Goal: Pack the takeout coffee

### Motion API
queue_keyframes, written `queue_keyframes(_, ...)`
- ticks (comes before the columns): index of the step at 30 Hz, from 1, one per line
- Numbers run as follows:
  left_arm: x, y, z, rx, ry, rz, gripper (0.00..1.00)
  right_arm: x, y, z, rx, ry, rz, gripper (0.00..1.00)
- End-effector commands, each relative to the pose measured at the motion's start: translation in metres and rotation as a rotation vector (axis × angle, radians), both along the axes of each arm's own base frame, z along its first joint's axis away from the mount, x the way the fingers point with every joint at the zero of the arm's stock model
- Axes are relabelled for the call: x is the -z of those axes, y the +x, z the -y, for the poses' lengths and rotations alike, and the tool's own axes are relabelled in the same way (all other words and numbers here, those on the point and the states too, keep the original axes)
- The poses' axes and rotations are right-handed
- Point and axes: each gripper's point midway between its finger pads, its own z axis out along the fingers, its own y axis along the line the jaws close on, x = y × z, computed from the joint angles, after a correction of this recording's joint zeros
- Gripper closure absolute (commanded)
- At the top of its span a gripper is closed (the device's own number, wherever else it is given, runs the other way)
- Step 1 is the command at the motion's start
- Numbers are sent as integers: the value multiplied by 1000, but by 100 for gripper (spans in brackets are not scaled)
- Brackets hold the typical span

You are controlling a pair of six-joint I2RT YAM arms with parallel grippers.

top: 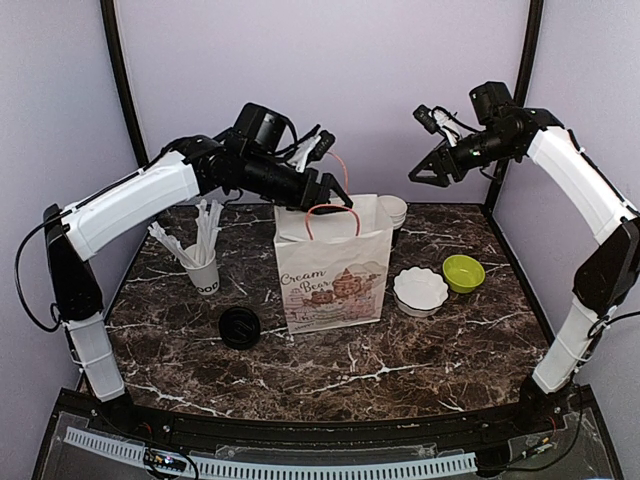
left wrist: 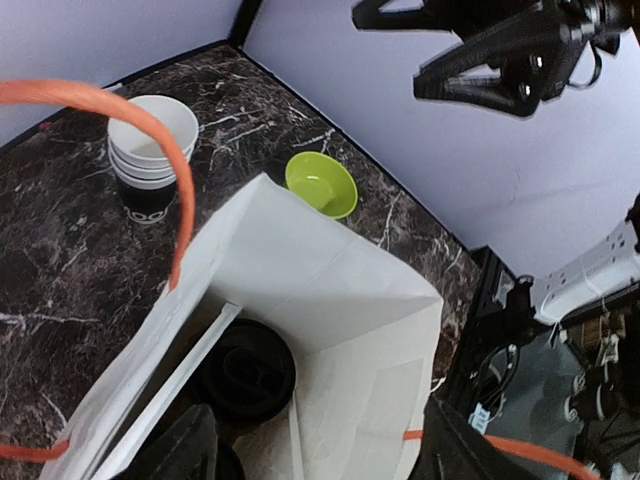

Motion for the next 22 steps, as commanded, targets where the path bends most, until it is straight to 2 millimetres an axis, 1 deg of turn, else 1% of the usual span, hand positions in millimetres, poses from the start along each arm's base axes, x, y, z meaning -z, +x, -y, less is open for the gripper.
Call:
queue_keyframes(1,-61,-3,-34,-52,52,219,19,-22,0,8,16,-7,78,31)
queue_keyframes(2,-73,-1,-46,-96,71,272,7,-24,2,14,45,-19,98,29)
queue_keyframes(3,-78,4,-57,-138,110,320,4,-27,4,20,77,-20,110,26)
queue_keyframes(4,-88,2,-68,-160,122,354,2,-30,8,27,113,-12,126,23)
queue_keyframes(5,-91,8,-79,-202,163,403,2,-33,12,37,159,-3,139,18)
queue_keyframes(6,-100,8,-92,-240,183,436,1,-37,18,48,210,12,154,9)
queue_keyframes(7,-100,18,-108,-319,243,475,1,-43,22,61,262,30,175,2)
queue_keyframes(8,-103,20,-120,-362,267,495,1,-48,25,74,317,55,187,2)
queue_keyframes(9,-110,26,-142,-454,309,533,1,-54,26,85,356,82,207,2)
queue_keyframes(10,-103,31,-152,-496,344,536,1,-61,26,95,396,105,236,2)
queue_keyframes(11,-110,37,-175,-589,365,556,1,-65,26,104,443,120,261,2)
queue_keyframes(12,-100,41,-184,-621,388,549,1,-71,25,112,492,130,294,1)
queue_keyframes(13,-105,46,-208,-694,382,547,1,-73,24,119,544,145,311,1)
queue_keyframes(14,-93,51,-218,-722,391,523,1,-76,25,126,596,158,324,2)
queue_keyframes(15,-95,56,-237,-771,357,489,1,-76,26,133,642,162,325,1)
queue_keyframes(16,-85,58,-241,-779,353,464,1,-76,26,137,673,160,326,2)
queue_keyframes(17,-85,59,-248,-785,349,460,1,-75,24,140,682,154,330,2)
queue_keyframes(18,-81,61,-249,-785,356,469,1,-72,22,140,674,143,338,1)
queue_keyframes(19,-83,62,-255,-809,358,483,1,-70,21,139,663,140,340,1)
queue_keyframes(20,-80,64,-256,-819,360,496,1,-67,19,137,652,141,332,1)
queue_keyframes(21,-84,62,-260,-834,357,515,1,-66,18,134,635,150,324,1)
queue_keyframes(22,-83,64,-260,-832,357,534,1,-68,16,132,625,160,324,2)
